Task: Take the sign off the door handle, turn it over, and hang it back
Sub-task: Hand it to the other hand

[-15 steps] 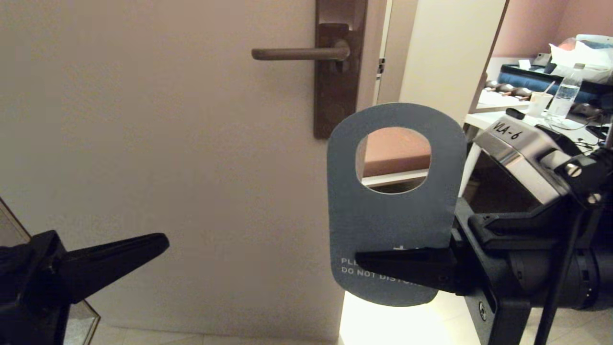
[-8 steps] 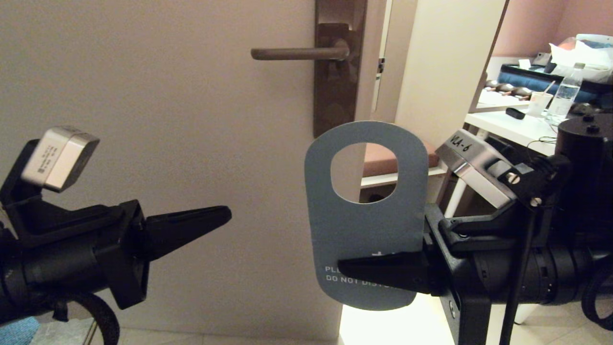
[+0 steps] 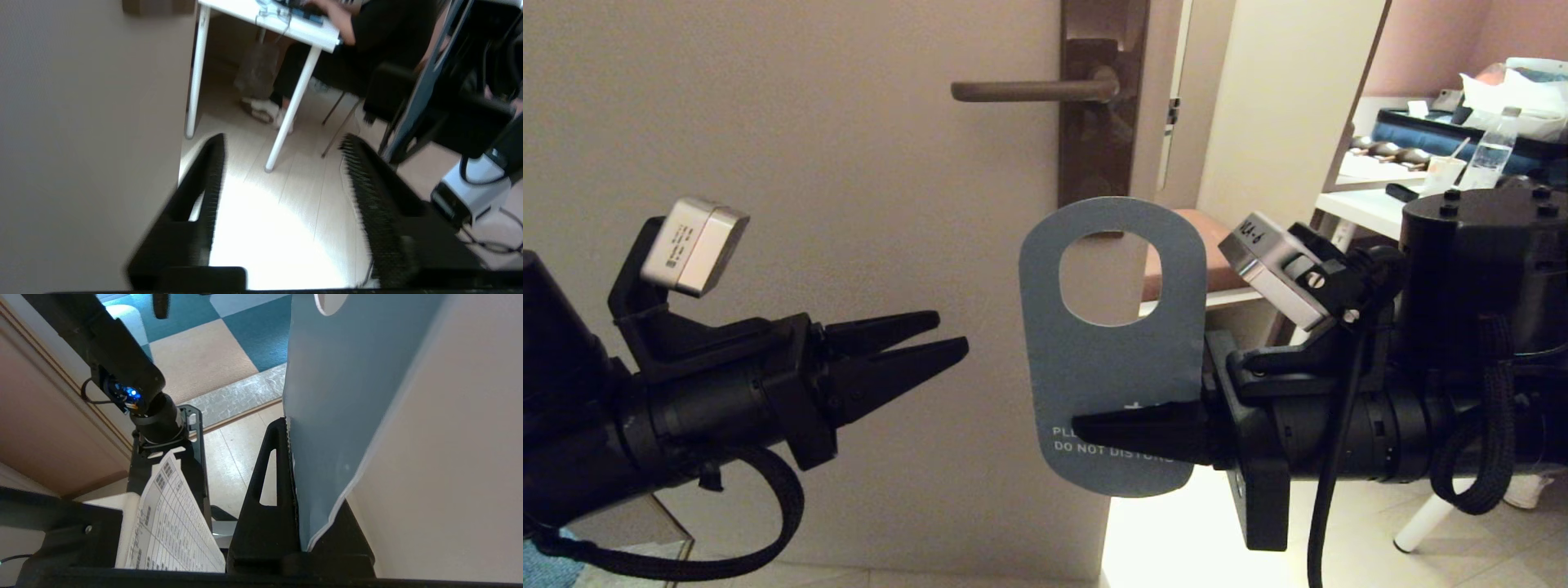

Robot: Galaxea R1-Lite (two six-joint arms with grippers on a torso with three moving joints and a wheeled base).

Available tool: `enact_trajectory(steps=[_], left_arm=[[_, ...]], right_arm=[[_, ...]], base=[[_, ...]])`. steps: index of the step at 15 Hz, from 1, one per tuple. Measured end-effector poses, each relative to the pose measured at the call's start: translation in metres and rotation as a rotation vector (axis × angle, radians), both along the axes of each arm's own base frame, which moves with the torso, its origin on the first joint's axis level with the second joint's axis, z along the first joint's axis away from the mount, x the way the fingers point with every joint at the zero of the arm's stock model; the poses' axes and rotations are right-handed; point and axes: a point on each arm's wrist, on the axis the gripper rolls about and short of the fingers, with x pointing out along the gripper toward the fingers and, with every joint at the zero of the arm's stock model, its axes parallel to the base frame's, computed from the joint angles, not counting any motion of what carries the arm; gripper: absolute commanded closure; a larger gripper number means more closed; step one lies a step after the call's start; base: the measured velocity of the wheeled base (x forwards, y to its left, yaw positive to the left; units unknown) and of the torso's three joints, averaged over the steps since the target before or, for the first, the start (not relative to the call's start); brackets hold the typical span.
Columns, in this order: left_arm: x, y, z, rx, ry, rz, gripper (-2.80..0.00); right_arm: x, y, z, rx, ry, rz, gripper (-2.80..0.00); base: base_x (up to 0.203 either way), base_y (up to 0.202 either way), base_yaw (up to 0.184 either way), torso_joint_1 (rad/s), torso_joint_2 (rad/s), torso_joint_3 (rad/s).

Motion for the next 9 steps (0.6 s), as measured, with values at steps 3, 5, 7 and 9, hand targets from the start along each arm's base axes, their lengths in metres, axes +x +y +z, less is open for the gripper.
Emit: enact_trajectory(steps=[3, 5, 7, 9], left_arm=[[0.006, -0.004, -0.002, -0.022, -0.005, -0.005, -2.8], [0.007, -0.008, -0.004, -0.02, 0.005, -0.017, -2.8], [0.005, -0.012, -0.005, -0.023, 0.017, -0.04, -2.8], [0.003, -0.016, -0.006, -0.026, 0.025, -0.06, -2.8]], right_arm=[[0.006, 0.006, 0.002, 0.005, -0.002, 0.01, 0.0], [0.008, 0.008, 0.001, 0.008, 0.001, 0.036, 0.0], [0.009, 0.01, 0.0, 0.004, -0.011, 0.046, 0.0], [0.01, 0.01, -0.002, 0.002, -0.008, 0.064, 0.0]], base=[[0.0, 0.0, 0.0, 0.0, 0.0, 0.0], [0.0, 0.0, 0.0, 0.0, 0.0, 0.0], [0.0, 0.0, 0.0, 0.0, 0.0, 0.0], [0.0, 0.0, 0.0, 0.0, 0.0, 0.0]])
